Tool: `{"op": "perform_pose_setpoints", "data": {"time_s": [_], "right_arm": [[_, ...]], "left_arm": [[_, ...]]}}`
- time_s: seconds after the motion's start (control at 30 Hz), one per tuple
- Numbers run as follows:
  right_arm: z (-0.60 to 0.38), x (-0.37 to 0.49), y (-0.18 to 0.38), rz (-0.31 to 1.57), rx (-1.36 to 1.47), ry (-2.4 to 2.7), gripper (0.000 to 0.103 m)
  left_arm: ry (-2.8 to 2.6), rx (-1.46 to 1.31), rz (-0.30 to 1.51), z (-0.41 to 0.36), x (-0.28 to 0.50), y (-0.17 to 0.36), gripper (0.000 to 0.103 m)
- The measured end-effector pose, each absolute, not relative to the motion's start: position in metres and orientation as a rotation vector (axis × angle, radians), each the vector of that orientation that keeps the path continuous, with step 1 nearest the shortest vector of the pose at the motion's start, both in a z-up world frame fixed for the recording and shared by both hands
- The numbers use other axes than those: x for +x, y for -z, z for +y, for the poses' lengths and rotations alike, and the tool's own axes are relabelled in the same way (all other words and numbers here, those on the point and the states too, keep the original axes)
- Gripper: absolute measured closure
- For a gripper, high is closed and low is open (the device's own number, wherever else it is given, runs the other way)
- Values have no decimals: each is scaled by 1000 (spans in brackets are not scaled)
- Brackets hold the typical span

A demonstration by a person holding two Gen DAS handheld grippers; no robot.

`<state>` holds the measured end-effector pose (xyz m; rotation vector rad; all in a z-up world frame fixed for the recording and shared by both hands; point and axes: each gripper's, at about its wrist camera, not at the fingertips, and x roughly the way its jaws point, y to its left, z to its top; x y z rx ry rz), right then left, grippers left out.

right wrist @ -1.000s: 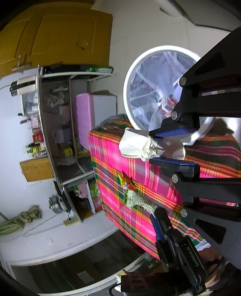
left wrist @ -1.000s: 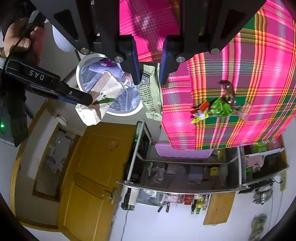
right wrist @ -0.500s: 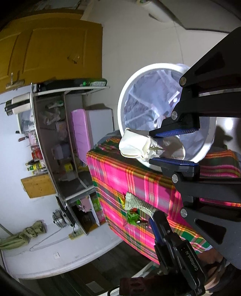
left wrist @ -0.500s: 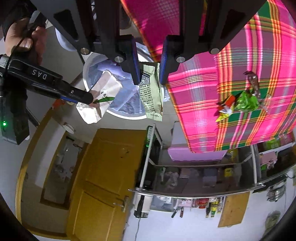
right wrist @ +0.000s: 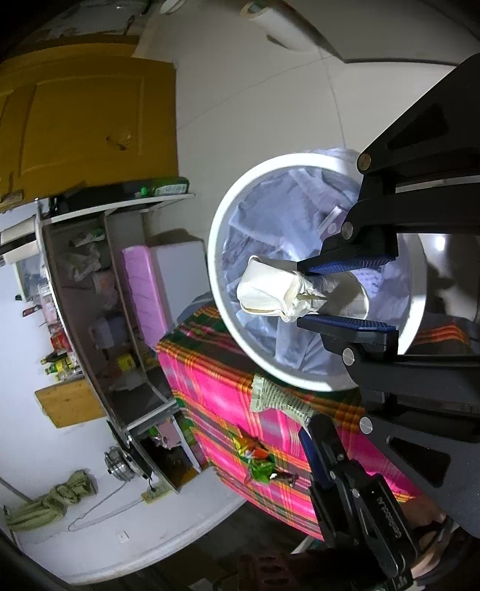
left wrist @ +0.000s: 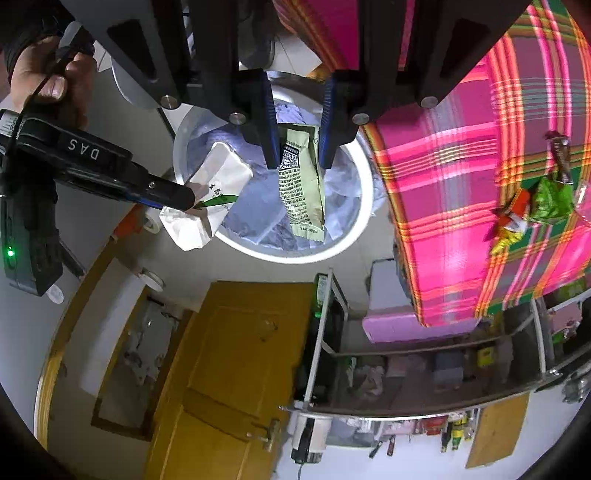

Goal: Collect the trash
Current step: 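Lower both items into the bin and open both grippers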

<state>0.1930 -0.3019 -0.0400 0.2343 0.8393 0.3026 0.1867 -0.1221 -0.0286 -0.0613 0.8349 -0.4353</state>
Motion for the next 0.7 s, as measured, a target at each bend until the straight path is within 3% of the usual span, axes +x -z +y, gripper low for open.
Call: {"op": "perform_pose_setpoints", "data": {"time_s": [0.4,0.53,0.7], "right_arm": [[-317,212,74,934,243,-252,75],[-317,210,74,925,236,-252,60],[-316,206,65,901,232,-255,60]], "left_arm": [[474,-56,946,-146,221,61,80],[465,-52,959,-149,227,65,79],[455,-73,945,-144,224,61,77]]}}
